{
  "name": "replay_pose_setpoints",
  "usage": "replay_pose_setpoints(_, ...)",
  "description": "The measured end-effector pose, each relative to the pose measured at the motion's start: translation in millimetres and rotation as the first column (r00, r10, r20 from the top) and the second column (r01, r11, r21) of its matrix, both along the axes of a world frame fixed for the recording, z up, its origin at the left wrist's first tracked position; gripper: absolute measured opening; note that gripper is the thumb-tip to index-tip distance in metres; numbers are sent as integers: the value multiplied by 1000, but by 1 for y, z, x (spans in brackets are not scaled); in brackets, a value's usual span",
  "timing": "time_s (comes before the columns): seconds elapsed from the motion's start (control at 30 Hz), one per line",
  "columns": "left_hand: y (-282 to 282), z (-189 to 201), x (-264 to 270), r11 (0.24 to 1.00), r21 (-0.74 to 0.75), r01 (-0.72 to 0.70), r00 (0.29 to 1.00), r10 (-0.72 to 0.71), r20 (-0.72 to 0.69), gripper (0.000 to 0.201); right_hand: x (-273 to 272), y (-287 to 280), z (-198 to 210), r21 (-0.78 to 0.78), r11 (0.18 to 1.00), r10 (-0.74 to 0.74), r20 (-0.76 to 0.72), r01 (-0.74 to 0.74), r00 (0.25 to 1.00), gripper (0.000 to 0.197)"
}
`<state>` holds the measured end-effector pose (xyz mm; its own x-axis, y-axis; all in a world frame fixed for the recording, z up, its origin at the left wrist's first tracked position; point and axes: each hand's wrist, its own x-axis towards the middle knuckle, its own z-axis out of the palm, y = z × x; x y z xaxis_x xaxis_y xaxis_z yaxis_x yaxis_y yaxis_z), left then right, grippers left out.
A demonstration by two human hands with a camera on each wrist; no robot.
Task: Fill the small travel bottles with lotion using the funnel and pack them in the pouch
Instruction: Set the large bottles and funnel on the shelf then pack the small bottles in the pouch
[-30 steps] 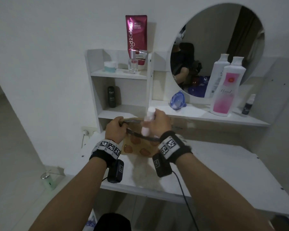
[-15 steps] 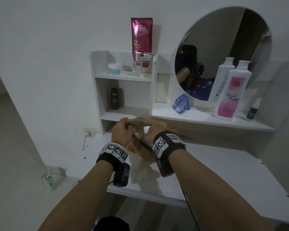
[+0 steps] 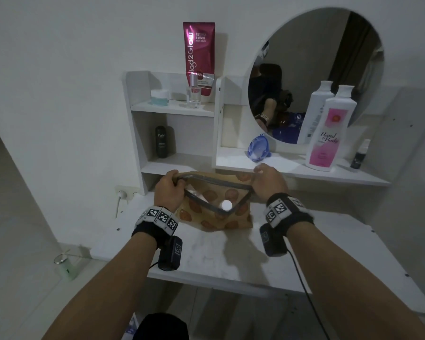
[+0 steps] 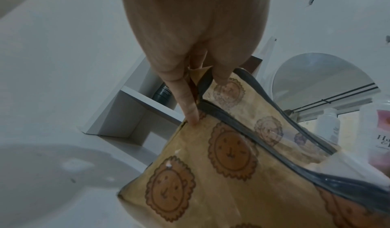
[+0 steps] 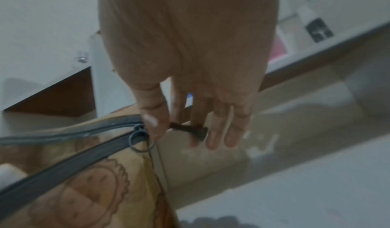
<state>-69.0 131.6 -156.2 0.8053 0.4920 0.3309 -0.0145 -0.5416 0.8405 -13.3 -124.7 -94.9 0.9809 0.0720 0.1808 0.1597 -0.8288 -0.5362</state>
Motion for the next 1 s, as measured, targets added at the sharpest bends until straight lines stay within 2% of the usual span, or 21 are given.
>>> replay_pose_setpoints(0.03,1,-1,0,1000,-8,4,1000,-4,-5,36,7,-11,-7,-28,999,34,-48,-35,998,20)
replay_pose_setpoints(0.07,1,-1,0,1000,-12,6,1000,-7,-11,37,14,-20,-15,16,997,82,-114,-81,990,20)
replay_pose_setpoints(0.13,3,-1,2,1000,-25,16,1000,-16,-18,38,13,-30,-22,167,975,182,-215,-148,960,16)
replay_pose_setpoints(0.2,3,0,2,1000,-21,21,999,-21,-28,38,6,-35,-24,267,955,208,-280,-132,937,14)
replay_pose_setpoints(0.3,3,3,4,999,10,32,999,-31,-38,38,2,-34,-29,351,927,235,-266,-133,935,17)
replay_pose_setpoints(0.47,6,4,5,998,16,56,997,-55,-46,36,12,-26,-24,470,882,202,-287,-46,936,29)
replay_pose_setpoints(0.53,7,3,6,998,21,66,997,-65,-50,37,17,-24,-23,547,836,241,-304,-38,922,21)
replay_pose_setpoints(0.6,8,3,6,998,28,64,996,-62,-70,39,19,-21,-23,485,871,254,-313,-75,915,21)
replay_pose_setpoints(0.7,8,4,6,997,22,67,994,-65,-86,40,17,-16,-19,419,903,244,-315,-96,917,34)
replay_pose_setpoints(0.77,3,10,1,997,35,70,992,-66,-109,40,17,-14,-17,360,928,215,-306,-97,927,33)
replay_pose_setpoints(0.8,0,15,-2,995,79,64,990,-53,-127,42,18,-14,-17,335,937,197,-289,-94,937,30)
replay_pose_setpoints(0.87,-15,26,-11,964,265,14,990,24,-140,53,15,-12,-13,313,948,149,-264,-61,953,22)
replay_pose_setpoints(0.93,-42,44,-27,873,486,-47,998,61,-14,58,10,-12,-12,323,946,118,-264,-28,957,22)
replay_pose_setpoints(0.97,-60,53,-35,814,579,-41,998,12,54,52,11,-11,-12,357,934,118,-270,-15,956,20)
replay_pose_setpoints(1.0,-80,60,-42,754,657,16,995,-75,62,40,12,-11,-15,334,942,125,-285,-23,950,18)
